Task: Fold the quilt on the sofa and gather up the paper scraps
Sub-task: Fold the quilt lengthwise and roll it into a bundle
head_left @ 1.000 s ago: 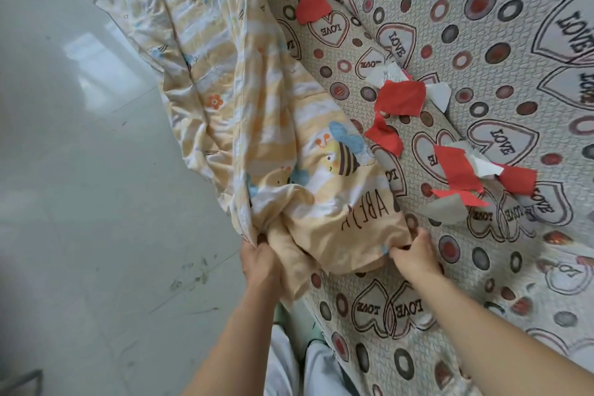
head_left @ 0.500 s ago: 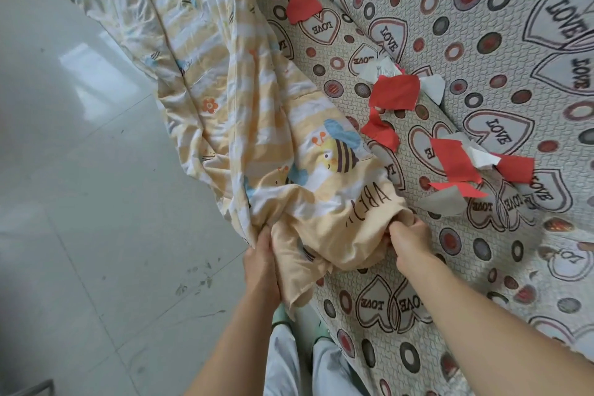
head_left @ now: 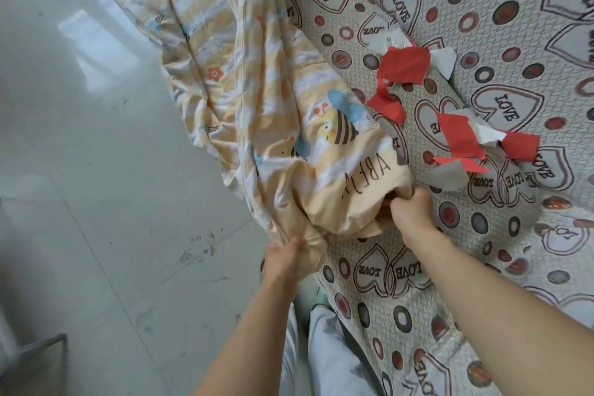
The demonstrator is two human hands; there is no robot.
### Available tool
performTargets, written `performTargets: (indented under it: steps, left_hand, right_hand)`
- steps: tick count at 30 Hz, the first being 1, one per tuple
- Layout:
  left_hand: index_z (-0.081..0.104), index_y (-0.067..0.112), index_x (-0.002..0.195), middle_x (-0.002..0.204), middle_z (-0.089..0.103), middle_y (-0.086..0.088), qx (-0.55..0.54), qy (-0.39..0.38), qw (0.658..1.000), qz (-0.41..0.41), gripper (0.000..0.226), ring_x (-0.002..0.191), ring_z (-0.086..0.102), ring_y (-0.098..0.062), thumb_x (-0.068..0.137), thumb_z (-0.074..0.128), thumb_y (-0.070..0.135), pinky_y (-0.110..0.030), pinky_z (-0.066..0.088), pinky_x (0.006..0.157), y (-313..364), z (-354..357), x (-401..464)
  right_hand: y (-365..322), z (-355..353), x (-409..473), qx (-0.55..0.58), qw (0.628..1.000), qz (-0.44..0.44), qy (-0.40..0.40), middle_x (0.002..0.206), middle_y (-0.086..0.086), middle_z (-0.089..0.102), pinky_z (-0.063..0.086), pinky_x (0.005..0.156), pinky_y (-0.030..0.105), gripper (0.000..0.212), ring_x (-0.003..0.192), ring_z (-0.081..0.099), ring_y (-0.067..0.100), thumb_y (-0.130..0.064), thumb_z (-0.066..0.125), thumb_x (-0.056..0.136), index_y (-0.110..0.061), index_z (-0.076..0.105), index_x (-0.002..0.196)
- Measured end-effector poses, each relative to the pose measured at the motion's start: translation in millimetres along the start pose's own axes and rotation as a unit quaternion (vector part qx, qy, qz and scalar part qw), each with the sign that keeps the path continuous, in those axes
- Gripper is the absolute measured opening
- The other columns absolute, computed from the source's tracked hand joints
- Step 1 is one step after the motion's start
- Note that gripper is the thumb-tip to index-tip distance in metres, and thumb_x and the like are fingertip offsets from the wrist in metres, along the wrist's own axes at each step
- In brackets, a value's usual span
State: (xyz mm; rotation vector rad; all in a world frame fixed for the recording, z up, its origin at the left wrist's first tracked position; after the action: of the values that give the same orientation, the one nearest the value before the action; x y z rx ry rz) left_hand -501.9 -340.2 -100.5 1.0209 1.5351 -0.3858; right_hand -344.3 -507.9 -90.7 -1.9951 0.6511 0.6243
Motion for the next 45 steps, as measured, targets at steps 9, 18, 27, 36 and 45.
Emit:
performTargets:
  steps: [9, 18, 27, 36, 45]
  left_hand:
    - [0.066, 0.012, 0.096, 0.077, 0.073, -0.009, -0.161, -0.019, 0.985, 0.065, 0.032, 0.068, 0.068, -0.027, 0.083, 0.073, 0.041, -0.038, 0.052, 0.061, 15, 0, -17]
    - [0.059, 0.011, 0.095, 0.081, 0.069, -0.012, -0.142, 0.053, 0.988, -0.004, 0.030, 0.060, 0.064, -0.025, 0.081, 0.079, 0.028, -0.026, 0.046, 0.046, -26, -18, -19]
    - [0.048, 0.007, 0.130, 0.119, 0.061, -0.016, -0.004, 0.125, 0.992, -0.002, 0.060, 0.109, 0.058, -0.033, 0.082, 0.075, 0.028, -0.044, 0.049, 0.096, -41, 2, -11]
    - [0.054, 0.029, 0.121, 0.121, 0.051, 0.011, 0.348, -0.036, 0.852, 0.389, 0.039, 0.115, 0.048, -0.010, 0.085, 0.068, 0.038, -0.035, 0.046, 0.101, 6, 93, -39]
    - [0.036, 0.019, 0.132, 0.118, 0.046, -0.006, 0.645, 0.041, 0.608, 0.461, 0.064, 0.102, 0.048, -0.029, 0.078, 0.071, 0.019, -0.039, 0.047, 0.067, 0, 140, 5]
  right_hand:
    - [-29, -24, -2, -0.118, 0.979, -0.163, 0.042, 0.092, 0.007, 0.065, 0.043, 0.070, 0.029, 0.033, 0.087, 0.057, 0.023, 0.009, 0.053, 0.075, -0.008, 0.062, 0.102]
    - [-79, -98, 33, -0.254, 0.903, -0.310, 0.156, 0.095, 0.015, 0.067, 0.041, 0.065, 0.032, 0.014, 0.087, 0.062, 0.033, -0.002, 0.055, 0.084, -0.010, 0.061, 0.093]
    - [-80, -96, 34, -0.361, 0.862, -0.315, 0.163, 0.096, 0.009, 0.069, 0.038, 0.059, 0.032, 0.022, 0.083, 0.064, 0.033, -0.008, 0.057, 0.083, -0.022, 0.057, 0.100]
    - [-62, -93, 39, -0.317, 0.892, -0.286, 0.146, 0.096, 0.007, 0.070, 0.038, 0.059, 0.031, 0.028, 0.084, 0.062, 0.033, -0.002, 0.057, 0.080, -0.022, 0.061, 0.101]
    - [-52, -94, 71, -0.343, 0.873, -0.297, 0.177, 0.102, 0.000, 0.068, 0.041, 0.063, 0.032, 0.030, 0.089, 0.062, 0.029, -0.001, 0.057, 0.077, -0.024, 0.064, 0.095]
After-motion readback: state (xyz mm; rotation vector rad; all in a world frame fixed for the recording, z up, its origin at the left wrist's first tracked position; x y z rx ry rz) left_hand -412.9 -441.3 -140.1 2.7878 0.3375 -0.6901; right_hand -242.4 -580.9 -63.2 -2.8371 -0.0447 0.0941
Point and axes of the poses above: each hand's wrist, its own x-axis towards the middle knuckle, its own z-axis out of the palm, y = z × x, the point moved 2 cm from there along x, towards the middle knuckle
